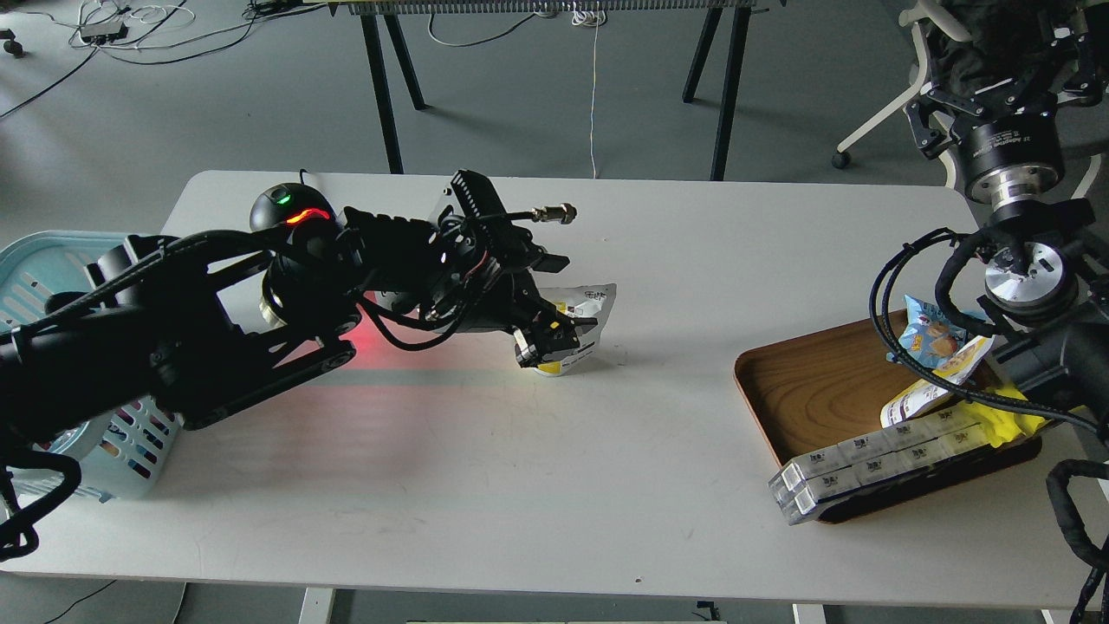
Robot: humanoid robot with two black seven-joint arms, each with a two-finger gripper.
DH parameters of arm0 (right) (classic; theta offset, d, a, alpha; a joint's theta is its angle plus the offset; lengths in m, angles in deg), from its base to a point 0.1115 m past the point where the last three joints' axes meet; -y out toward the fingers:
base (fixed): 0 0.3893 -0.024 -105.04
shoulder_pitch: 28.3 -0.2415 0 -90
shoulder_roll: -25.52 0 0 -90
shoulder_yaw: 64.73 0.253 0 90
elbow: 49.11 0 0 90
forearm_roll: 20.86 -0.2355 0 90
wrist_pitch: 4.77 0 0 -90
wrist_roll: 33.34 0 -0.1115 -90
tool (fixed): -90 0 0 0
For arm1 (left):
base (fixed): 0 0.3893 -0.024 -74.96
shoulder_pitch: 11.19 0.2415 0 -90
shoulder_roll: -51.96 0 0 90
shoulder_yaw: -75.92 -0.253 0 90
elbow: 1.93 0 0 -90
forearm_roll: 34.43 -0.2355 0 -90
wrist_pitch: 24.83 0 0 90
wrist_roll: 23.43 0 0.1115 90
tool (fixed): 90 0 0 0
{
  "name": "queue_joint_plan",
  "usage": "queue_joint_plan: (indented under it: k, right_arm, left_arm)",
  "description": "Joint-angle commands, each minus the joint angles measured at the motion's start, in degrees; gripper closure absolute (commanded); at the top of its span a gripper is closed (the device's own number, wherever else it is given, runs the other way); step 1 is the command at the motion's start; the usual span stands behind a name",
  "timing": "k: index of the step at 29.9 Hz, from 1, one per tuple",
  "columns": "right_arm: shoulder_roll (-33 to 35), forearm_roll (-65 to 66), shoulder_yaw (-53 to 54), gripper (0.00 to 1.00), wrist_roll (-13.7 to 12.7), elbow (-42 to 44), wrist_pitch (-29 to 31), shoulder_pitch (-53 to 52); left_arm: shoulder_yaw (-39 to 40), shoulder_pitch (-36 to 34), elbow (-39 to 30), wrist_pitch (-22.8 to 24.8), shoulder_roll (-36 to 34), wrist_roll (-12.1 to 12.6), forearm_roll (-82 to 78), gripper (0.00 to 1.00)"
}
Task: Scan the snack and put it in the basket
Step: 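Reach the left gripper to the yellow packet and grasp it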
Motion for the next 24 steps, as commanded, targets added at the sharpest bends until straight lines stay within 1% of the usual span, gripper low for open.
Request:
queue_joint_plan:
  k: [1, 3, 10, 11, 12, 14, 15, 24]
  right_arm:
    - [-0.02, 0.01, 0.04, 0.01, -0.01, -0.1, -0.01, -0.23]
    - [-0.02, 0.01, 0.04, 0.01, -0.01, -0.1, -0.01, -0.32]
    - [0.07, 0.01, 0.31, 0.01, 0.08, -0.1, -0.01, -0.41]
    - [0.07, -0.08, 0.39, 0.01, 0.08, -0.1, -0.01, -0.41]
    - [0.07, 0.01, 0.39, 0.01, 0.08, -0.1, -0.01, -0.41]
    - [0.07, 0.01, 0.39, 0.01, 0.08, -0.1, -0.01, -0.41]
    - [0.16, -0.08, 0.39, 0.01, 0.08, -0.1, -0.01, -0.49]
    - [0.69, 0.01, 0.48, 0.01, 0.16, -0.01, -0.01, -0.67]
  left_arm:
    - [-0.34, 0.21, 0.61, -0.17, 0.22, 0.31, 0.01, 0.57]
    - [-0.34, 0.3, 0.87, -0.17, 0.31, 0.31, 0.01, 0.63]
    - [-0.43, 0.3, 2.54, -0.25, 1.71, 0.75, 0.01, 0.69]
    - [-0.43, 0.3, 3.24, -0.25, 2.06, 0.75, 0.01, 0.71]
    - [-0.34, 0.3, 3.68, -0.25, 2.15, 0.66, 0.01, 0.77]
    - [-0.43, 0.3, 3.95, -0.17, 2.15, 0.75, 0.01, 0.93]
    - [-0.34, 0.21, 4.03, -0.08, 2.07, 0.83, 0.01, 0.97]
    - [-0.08, -0.23, 3.77, -0.08, 1.71, 0.75, 0.01, 0.99]
